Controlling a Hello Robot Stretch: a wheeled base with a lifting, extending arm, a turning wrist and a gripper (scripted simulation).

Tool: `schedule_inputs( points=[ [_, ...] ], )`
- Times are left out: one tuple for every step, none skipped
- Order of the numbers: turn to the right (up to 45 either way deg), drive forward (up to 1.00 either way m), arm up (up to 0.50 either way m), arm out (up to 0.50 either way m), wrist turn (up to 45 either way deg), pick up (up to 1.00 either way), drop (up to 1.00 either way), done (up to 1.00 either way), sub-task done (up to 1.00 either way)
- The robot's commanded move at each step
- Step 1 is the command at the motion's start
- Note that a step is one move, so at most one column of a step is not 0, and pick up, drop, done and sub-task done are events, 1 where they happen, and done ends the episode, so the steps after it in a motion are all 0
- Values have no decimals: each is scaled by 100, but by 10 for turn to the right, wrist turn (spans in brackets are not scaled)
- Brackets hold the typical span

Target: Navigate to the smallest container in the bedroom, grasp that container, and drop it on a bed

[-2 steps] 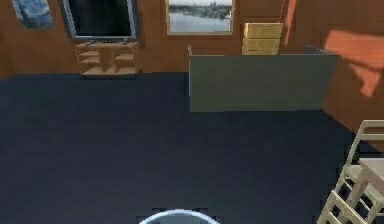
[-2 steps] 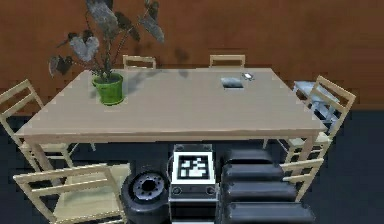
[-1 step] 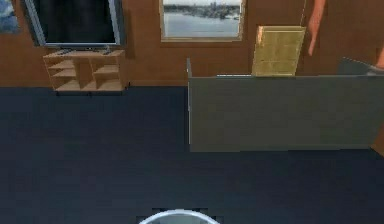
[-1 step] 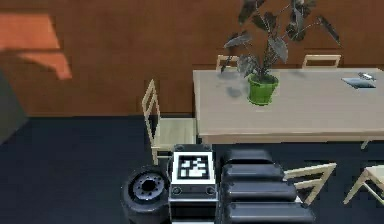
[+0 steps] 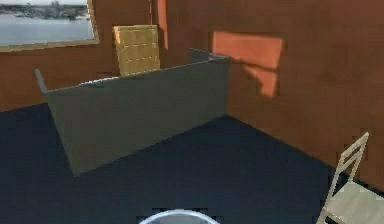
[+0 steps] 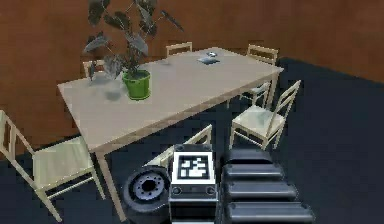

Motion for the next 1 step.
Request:
schedule_inputs(
  points=[
    [0, 100, 0, 0, 0, 0, 0, 0, 0]
  ],
)
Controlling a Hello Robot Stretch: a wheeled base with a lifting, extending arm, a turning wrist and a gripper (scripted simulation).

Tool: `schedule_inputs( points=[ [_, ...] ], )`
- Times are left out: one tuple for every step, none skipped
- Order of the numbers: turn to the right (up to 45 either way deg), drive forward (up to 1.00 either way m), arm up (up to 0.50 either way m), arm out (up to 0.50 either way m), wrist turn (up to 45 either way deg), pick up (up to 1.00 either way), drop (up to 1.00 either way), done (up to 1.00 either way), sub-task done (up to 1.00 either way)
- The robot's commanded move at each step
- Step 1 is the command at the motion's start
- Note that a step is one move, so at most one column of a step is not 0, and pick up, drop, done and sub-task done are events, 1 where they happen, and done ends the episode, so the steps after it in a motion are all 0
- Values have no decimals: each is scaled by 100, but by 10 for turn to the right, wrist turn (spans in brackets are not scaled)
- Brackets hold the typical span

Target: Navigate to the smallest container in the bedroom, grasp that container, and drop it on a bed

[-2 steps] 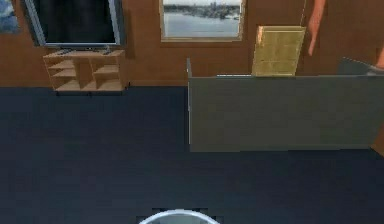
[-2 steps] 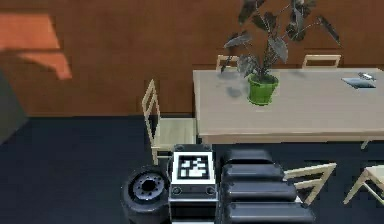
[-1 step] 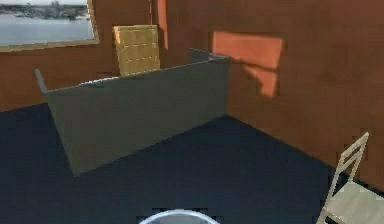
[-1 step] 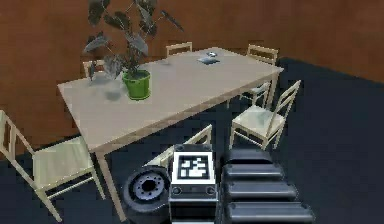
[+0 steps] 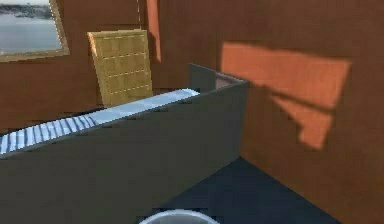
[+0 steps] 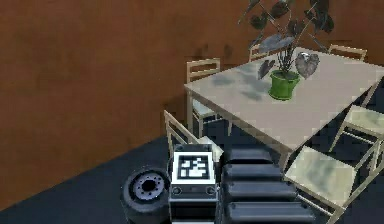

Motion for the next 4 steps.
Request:
schedule_inputs(
  points=[
    [30, 0, 0, 0, 0, 0, 0, 0, 0],
    [0, 75, 0, 0, 0, 0, 0, 0, 0],
    [450, 0, 0, 0, 0, 0, 0, 0, 0],
    [450, 0, 0, 0, 0, 0, 0, 0, 0]
  ],
)
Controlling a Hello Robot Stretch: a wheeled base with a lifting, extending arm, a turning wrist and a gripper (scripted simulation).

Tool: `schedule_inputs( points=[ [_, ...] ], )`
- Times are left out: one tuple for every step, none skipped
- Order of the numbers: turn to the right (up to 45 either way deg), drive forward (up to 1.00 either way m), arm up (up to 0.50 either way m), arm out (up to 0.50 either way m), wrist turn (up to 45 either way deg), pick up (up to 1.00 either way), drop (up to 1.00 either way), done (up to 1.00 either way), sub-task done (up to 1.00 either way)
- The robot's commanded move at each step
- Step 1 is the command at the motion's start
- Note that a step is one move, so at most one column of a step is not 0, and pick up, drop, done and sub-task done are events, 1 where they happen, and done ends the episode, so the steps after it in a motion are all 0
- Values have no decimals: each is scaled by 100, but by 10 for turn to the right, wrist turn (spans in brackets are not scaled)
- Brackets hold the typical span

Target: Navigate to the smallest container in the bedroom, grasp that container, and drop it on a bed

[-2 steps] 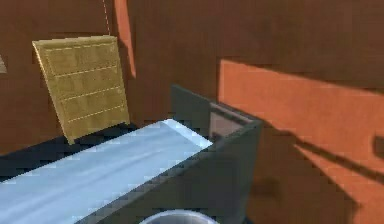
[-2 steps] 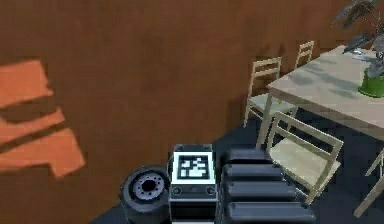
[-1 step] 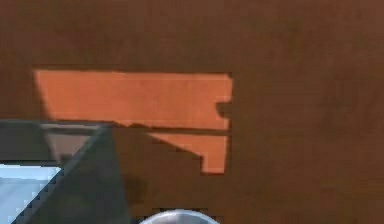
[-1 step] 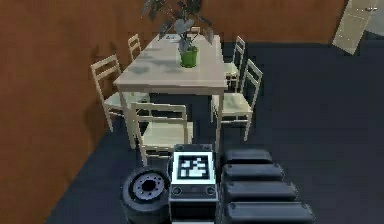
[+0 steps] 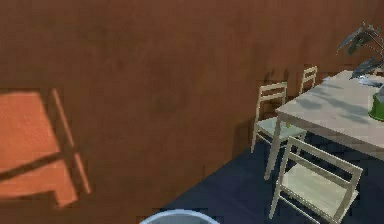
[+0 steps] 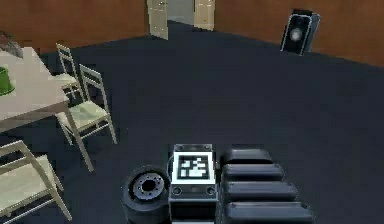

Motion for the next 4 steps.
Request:
schedule_inputs(
  points=[
    [180, 0, 0, 0, 0, 0, 0, 0, 0],
    [-450, 0, 0, 0, 0, 0, 0, 0, 0],
    [-450, 0, 0, 0, 0, 0, 0, 0, 0],
    [-390, 0, 0, 0, 0, 0, 0, 0, 0]
  ],
)
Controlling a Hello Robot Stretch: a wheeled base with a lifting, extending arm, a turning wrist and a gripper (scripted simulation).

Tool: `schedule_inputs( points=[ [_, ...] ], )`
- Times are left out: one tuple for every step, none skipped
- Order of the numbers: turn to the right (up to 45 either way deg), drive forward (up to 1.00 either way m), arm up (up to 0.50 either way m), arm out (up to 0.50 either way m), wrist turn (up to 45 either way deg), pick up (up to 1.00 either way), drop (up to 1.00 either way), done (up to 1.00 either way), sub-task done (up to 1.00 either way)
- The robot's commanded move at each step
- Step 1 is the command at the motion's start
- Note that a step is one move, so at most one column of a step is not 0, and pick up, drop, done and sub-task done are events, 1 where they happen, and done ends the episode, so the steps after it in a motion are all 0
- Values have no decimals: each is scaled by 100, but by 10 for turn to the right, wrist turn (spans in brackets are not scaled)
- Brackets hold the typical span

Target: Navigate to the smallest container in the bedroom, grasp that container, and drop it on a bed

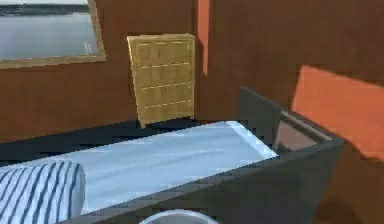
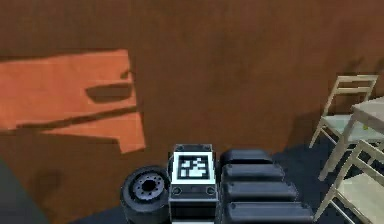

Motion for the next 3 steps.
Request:
schedule_inputs(
  points=[
    [450, 0, 0, 0, 0, 0, 0, 0, 0],
    [450, 0, 0, 0, 0, 0, 0, 0, 0],
    [450, 0, 0, 0, 0, 0, 0, 0, 0]
  ],
)
